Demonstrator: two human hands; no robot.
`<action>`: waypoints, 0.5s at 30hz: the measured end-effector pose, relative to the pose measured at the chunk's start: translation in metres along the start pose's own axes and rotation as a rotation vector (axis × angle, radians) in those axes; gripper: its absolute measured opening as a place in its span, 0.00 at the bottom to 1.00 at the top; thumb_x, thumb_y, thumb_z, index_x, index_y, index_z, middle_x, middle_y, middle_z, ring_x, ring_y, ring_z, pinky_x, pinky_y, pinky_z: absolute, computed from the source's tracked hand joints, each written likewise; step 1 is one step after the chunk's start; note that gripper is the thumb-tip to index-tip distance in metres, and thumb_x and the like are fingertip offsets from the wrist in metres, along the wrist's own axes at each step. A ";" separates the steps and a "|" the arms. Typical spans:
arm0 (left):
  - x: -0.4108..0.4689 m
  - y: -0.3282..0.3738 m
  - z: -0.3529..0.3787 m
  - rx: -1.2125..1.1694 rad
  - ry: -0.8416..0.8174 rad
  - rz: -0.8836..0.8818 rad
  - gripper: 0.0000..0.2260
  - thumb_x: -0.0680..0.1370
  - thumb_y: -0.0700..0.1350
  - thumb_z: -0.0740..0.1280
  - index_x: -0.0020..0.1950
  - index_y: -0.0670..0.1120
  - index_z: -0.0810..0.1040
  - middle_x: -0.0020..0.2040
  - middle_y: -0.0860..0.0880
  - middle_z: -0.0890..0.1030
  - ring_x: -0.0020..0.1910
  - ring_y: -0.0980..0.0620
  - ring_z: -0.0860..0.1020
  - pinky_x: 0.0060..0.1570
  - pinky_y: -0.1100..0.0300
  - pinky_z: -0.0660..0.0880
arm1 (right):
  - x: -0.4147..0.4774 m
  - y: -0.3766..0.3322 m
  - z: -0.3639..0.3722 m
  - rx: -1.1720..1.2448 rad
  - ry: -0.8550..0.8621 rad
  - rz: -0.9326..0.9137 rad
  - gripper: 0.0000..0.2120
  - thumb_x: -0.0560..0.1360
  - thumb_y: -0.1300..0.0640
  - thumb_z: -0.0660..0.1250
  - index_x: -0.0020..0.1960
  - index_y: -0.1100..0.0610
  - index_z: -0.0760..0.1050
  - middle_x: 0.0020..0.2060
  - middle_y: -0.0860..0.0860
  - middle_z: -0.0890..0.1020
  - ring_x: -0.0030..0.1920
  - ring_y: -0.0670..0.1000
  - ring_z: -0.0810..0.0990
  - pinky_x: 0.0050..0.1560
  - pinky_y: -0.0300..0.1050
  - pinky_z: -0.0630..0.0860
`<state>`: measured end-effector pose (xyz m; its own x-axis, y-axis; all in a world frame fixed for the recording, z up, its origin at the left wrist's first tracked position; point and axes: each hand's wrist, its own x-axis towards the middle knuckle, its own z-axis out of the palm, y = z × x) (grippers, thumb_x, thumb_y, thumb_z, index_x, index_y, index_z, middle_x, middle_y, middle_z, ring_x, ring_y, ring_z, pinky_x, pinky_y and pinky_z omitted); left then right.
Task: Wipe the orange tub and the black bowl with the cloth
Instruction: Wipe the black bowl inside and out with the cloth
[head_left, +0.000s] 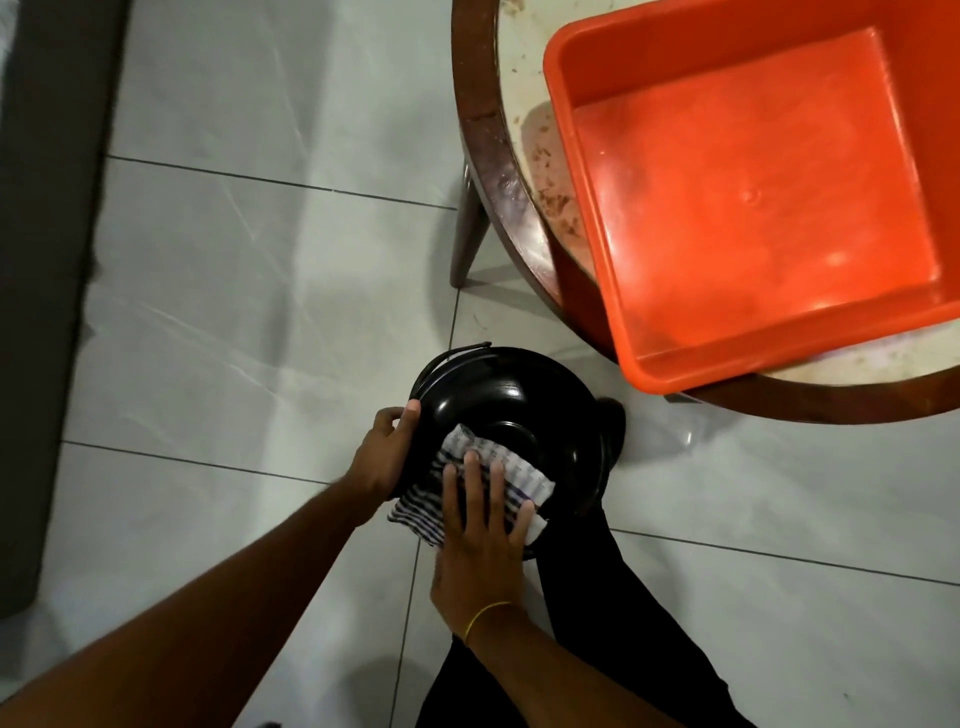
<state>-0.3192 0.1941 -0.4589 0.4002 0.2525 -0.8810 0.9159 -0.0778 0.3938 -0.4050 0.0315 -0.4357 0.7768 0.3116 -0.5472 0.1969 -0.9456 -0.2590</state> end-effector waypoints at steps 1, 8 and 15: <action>-0.003 -0.003 0.003 0.038 0.049 0.052 0.30 0.82 0.69 0.55 0.73 0.49 0.70 0.69 0.42 0.78 0.66 0.43 0.78 0.66 0.42 0.78 | -0.001 0.006 -0.005 -0.003 0.009 -0.050 0.55 0.70 0.47 0.76 0.86 0.54 0.47 0.86 0.56 0.45 0.85 0.64 0.47 0.75 0.78 0.60; -0.044 0.006 0.025 0.805 0.047 0.895 0.33 0.76 0.56 0.68 0.80 0.53 0.65 0.82 0.49 0.64 0.83 0.47 0.60 0.76 0.39 0.63 | 0.008 0.057 -0.052 0.019 0.083 0.173 0.48 0.66 0.41 0.76 0.81 0.52 0.62 0.77 0.53 0.70 0.75 0.59 0.71 0.64 0.66 0.73; -0.043 -0.006 0.039 1.252 -0.130 0.925 0.38 0.69 0.54 0.73 0.78 0.53 0.65 0.67 0.50 0.76 0.65 0.47 0.75 0.63 0.46 0.76 | 0.014 0.049 -0.049 0.025 -0.051 0.147 0.21 0.61 0.46 0.73 0.52 0.49 0.77 0.48 0.50 0.79 0.49 0.57 0.79 0.50 0.59 0.74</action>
<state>-0.3408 0.1463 -0.4334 0.7571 -0.4124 -0.5067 -0.2263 -0.8931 0.3887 -0.3548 -0.0146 -0.4168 0.7645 0.1746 -0.6205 0.0675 -0.9790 -0.1924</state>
